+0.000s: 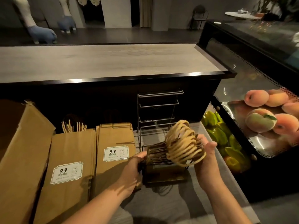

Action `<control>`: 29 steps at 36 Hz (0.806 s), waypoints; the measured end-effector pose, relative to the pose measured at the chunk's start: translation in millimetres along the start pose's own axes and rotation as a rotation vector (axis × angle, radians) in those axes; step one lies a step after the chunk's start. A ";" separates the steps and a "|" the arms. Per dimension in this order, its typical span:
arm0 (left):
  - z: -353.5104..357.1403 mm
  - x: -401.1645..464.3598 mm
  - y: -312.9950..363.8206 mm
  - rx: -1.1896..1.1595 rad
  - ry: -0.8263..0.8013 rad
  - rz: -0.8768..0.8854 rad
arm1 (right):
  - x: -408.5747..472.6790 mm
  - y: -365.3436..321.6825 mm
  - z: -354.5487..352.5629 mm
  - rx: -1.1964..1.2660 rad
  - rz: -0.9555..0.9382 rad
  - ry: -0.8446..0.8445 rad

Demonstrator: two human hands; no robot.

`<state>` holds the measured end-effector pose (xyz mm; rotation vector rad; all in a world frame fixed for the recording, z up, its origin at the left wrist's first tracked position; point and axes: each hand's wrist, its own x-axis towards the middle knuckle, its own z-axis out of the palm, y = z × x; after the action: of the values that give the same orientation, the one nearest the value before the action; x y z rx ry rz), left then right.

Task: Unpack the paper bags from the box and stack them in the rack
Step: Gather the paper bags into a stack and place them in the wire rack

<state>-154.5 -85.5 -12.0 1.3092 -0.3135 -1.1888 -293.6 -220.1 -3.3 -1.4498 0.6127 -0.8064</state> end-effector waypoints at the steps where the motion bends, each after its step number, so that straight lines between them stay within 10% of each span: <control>1: -0.5 0.1 -0.6 0.003 0.024 0.009 | -0.9 -0.2 -1.0 0.005 0.000 -0.007; 18: -3.4 -9.7 24.2 0.161 0.175 0.305 | -3.9 -86.2 9.7 -0.101 -0.186 0.291; 29: -38.9 -14.9 76.1 0.272 0.419 0.562 | 0.4 -188.6 95.4 -0.258 -0.421 -0.105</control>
<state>-94.1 -65.6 46.9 1.5338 -0.5058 -0.3959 -238.6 -151.8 189.0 -1.8817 0.3415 -0.9942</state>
